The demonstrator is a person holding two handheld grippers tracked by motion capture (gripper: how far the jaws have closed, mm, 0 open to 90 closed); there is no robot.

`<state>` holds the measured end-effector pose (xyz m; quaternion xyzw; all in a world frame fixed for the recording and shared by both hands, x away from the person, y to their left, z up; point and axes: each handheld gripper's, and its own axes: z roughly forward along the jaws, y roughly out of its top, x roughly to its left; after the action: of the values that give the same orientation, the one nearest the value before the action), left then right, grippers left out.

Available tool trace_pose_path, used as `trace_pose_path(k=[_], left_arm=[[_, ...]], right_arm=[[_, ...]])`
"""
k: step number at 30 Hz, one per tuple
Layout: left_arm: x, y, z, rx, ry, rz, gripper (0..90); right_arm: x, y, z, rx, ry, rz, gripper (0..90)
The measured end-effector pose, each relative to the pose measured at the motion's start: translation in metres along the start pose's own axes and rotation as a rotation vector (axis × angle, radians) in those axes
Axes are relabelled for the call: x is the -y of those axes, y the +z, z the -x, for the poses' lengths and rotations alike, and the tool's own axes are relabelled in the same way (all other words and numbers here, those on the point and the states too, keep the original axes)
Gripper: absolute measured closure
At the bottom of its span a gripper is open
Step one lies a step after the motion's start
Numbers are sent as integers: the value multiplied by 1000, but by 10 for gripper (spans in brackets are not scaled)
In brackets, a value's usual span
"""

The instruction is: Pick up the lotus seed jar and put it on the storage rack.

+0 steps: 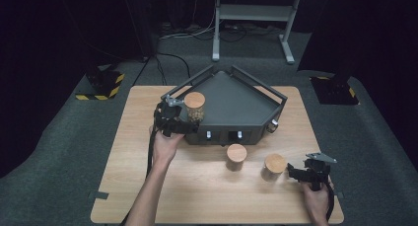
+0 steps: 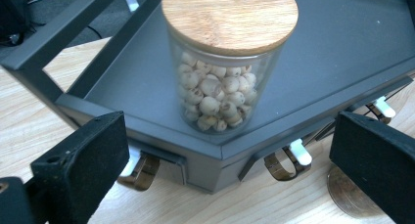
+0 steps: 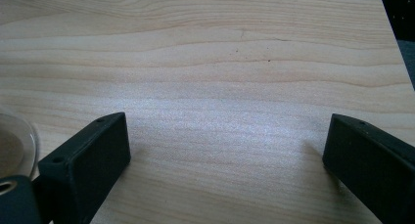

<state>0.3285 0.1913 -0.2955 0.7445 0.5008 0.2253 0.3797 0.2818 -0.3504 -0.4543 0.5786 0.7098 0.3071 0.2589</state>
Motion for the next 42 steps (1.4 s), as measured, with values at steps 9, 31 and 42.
trace_pose_path(k=[9,31,42], left_arm=[[10,-15,-3,0,-11,17,16],[51,-31,-15,-18,-66,40,17],[67,-32,-19,-25,-80,33,17]], right_arm=[[0,0,0,0,0,0,26],[0,0,0,0,0,0,26],[0,0,0,0,0,0,25]])
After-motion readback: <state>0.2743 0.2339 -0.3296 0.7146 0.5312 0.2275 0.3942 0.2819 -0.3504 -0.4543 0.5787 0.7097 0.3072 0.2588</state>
